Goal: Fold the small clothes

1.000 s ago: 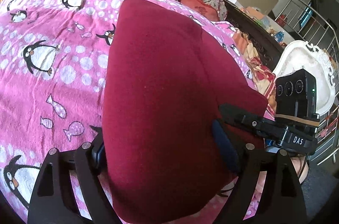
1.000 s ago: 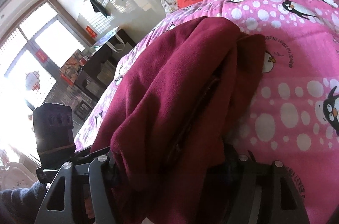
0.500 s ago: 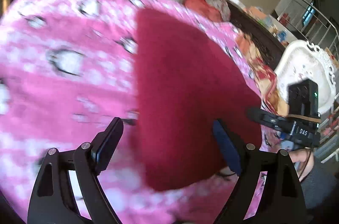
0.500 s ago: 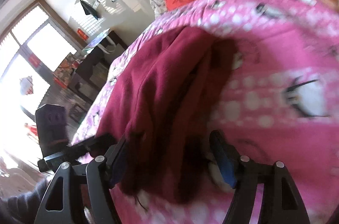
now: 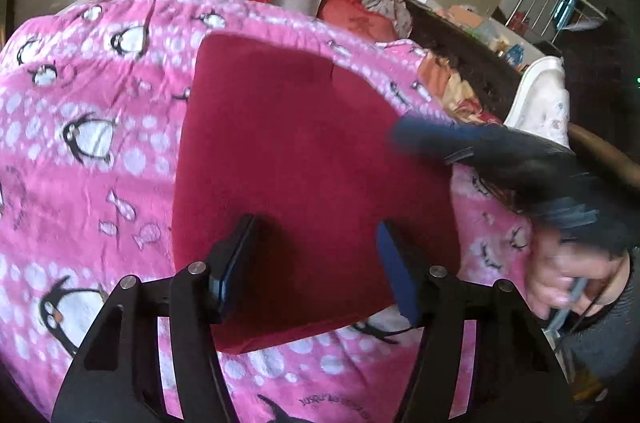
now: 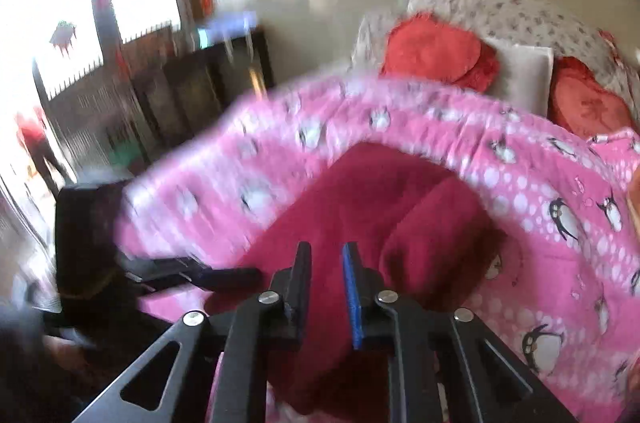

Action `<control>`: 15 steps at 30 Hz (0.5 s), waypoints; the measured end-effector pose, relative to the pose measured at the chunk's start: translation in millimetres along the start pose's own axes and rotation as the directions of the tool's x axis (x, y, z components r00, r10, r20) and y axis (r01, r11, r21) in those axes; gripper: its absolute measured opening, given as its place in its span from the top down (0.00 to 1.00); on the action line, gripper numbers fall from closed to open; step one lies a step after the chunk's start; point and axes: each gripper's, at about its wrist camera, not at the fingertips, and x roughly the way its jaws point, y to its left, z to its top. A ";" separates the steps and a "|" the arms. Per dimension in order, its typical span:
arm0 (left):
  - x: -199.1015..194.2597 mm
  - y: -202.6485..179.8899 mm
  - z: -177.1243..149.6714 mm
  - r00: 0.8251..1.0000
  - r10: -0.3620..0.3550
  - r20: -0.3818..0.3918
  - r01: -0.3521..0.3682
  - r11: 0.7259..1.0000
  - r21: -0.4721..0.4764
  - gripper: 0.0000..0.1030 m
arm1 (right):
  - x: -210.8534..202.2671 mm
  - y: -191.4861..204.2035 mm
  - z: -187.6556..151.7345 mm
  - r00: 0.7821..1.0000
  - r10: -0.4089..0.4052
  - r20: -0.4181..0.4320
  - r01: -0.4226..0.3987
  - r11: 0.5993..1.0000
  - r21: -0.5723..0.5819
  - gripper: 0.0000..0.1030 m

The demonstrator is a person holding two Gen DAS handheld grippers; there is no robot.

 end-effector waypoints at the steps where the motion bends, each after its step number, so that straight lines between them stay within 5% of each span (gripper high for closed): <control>1: 1.6 0.4 -1.0 1.000 -0.015 -0.002 0.015 1.000 -0.003 0.41 | 25.4 -10.0 -9.8 0.992 -0.074 -0.099 0.076 0.997 0.018 0.96; 2: 3.7 1.7 -1.1 0.999 -0.036 -0.011 0.036 0.999 -0.014 0.41 | 40.5 -23.2 -21.2 0.986 -0.085 -0.141 0.094 0.994 0.060 0.97; 6: -3.2 0.3 12.1 0.998 -0.055 -0.022 0.055 0.998 -0.040 0.41 | 40.3 -33.3 -34.5 0.996 -0.069 -0.055 0.074 0.992 0.099 0.98; 11: -11.5 -2.0 84.7 0.996 -0.056 0.071 0.059 0.998 -0.031 0.41 | 32.3 -17.4 -44.8 0.992 -0.119 0.035 0.119 0.993 0.001 0.95; 15: 47.5 15.4 132.5 0.997 -0.029 -0.074 0.023 0.996 -0.087 0.41 | 33.9 -13.3 -46.5 0.991 -0.117 0.060 0.117 0.993 0.001 0.95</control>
